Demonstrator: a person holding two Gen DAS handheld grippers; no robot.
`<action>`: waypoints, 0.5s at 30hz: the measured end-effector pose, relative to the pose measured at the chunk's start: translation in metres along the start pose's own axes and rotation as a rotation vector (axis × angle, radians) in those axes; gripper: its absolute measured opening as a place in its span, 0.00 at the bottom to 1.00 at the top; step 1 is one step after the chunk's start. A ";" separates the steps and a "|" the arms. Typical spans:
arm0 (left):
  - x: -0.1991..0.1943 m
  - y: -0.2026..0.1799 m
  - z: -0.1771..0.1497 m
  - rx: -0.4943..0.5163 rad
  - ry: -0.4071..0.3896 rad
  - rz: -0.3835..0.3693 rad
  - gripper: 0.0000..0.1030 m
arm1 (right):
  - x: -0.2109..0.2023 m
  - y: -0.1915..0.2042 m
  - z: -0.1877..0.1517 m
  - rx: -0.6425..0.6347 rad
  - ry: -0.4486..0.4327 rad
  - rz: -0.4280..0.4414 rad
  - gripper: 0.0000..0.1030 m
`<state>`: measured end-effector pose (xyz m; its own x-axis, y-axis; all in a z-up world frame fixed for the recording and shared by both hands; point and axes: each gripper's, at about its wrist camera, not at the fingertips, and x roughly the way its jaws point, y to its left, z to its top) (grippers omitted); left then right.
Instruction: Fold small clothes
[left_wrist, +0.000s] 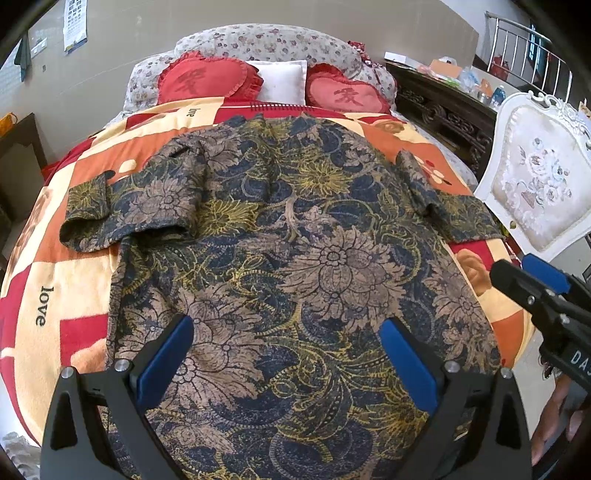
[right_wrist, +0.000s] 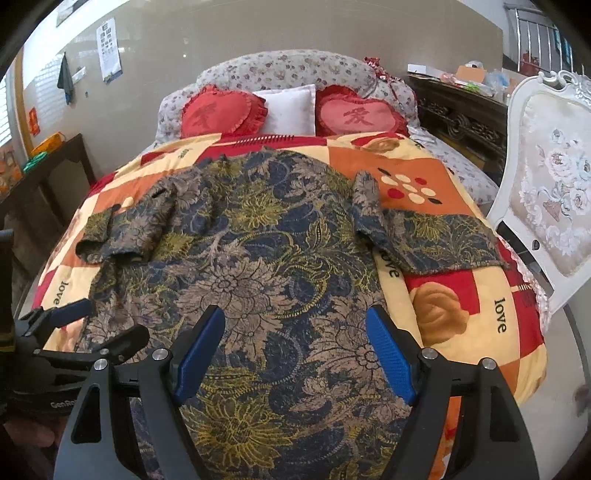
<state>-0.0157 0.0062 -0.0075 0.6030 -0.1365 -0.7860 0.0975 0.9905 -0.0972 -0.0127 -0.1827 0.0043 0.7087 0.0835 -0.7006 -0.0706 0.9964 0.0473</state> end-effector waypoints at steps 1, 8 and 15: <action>0.001 0.001 0.000 -0.003 0.002 0.001 1.00 | 0.000 0.000 0.000 0.001 0.002 0.002 0.83; 0.003 0.004 -0.003 -0.005 0.009 0.006 1.00 | -0.001 0.002 0.000 -0.003 0.026 0.027 0.83; 0.003 0.004 -0.003 -0.005 0.008 0.008 1.00 | 0.001 0.007 -0.001 -0.024 0.037 0.029 0.83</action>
<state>-0.0159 0.0094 -0.0125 0.5974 -0.1279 -0.7917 0.0884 0.9917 -0.0936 -0.0135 -0.1756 0.0028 0.6794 0.1110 -0.7253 -0.1080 0.9929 0.0507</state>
